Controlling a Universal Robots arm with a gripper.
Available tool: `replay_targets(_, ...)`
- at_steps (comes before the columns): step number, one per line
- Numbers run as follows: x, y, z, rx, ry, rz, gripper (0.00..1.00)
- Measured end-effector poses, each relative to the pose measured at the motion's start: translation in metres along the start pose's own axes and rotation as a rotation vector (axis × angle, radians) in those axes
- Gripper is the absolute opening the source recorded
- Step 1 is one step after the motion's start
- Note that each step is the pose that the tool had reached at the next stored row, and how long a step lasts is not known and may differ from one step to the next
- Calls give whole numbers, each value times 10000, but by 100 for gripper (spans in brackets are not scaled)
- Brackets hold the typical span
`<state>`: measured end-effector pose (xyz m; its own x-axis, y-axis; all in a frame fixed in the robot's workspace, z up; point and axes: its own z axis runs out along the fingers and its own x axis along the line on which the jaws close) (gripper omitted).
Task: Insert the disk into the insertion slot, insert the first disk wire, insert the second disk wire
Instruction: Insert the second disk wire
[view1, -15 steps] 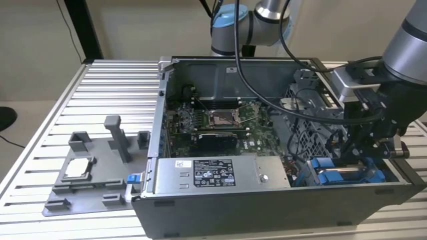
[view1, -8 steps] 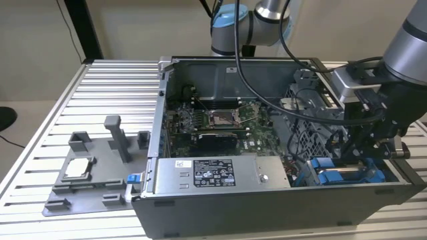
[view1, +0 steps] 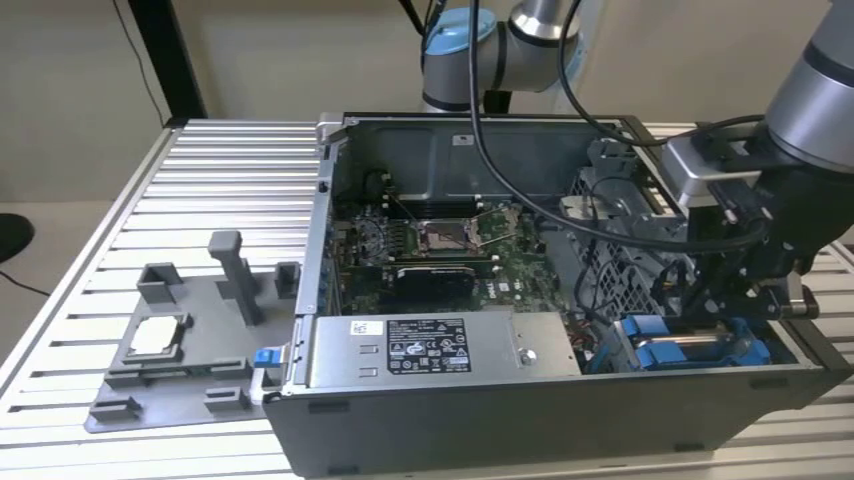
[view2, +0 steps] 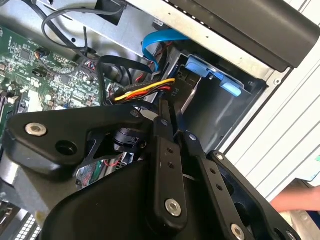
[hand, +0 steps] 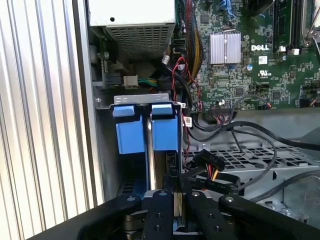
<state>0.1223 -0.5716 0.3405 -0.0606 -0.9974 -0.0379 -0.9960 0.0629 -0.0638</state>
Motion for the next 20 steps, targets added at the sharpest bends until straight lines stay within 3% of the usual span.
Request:
replay_targets(12,3,5,71,0,10,-23,0)
replay_targets(19,3,6,79,-1,-1,-23,0)
replay_targets(20,3,5,77,-1,-7,-23,100)
